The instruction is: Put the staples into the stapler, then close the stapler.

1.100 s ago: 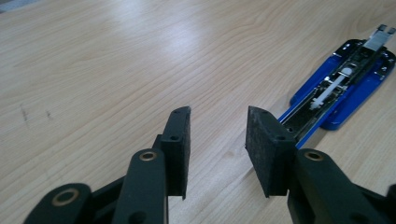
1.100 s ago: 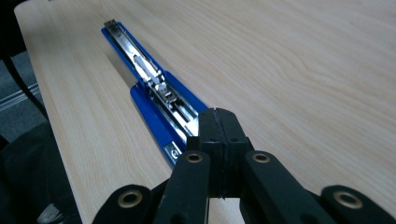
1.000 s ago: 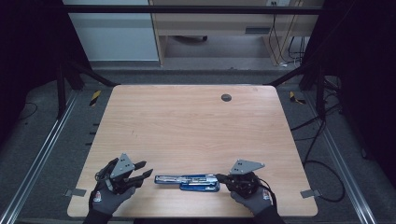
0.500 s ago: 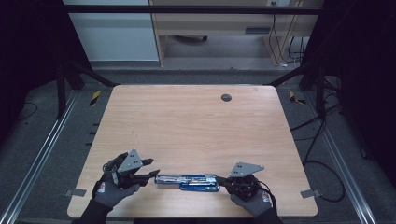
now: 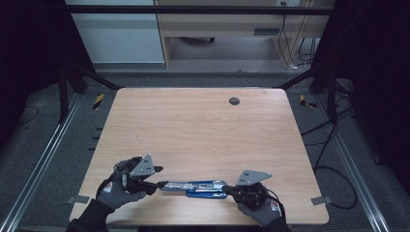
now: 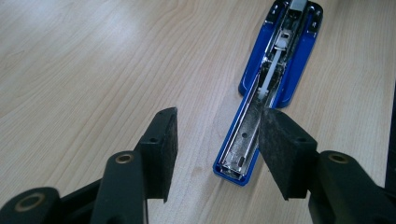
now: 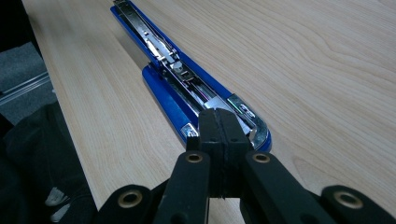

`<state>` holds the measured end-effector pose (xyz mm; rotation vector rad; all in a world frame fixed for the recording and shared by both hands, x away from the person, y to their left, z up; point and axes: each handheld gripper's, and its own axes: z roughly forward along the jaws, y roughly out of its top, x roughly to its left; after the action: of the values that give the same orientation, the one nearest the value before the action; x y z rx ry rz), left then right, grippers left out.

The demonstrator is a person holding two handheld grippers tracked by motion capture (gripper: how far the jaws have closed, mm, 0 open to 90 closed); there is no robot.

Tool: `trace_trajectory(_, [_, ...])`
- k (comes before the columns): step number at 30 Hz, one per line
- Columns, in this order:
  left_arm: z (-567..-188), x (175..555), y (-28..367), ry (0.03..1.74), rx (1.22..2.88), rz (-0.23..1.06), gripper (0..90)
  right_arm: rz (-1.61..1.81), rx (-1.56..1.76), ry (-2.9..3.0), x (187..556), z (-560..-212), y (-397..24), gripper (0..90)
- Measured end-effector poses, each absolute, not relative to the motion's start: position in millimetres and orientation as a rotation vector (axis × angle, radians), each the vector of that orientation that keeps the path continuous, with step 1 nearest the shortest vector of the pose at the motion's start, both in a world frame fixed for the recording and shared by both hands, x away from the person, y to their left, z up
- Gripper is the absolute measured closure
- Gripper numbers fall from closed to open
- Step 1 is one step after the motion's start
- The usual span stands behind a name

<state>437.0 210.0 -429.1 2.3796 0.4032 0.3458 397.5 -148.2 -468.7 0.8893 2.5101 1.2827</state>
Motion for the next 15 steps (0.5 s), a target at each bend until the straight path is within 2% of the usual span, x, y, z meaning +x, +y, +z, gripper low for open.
trace_trajectory(15, [-444,441,202,0.321,2.456,0.274,45.0,1.275,0.873,2.526,397,-471,-145,90.0])
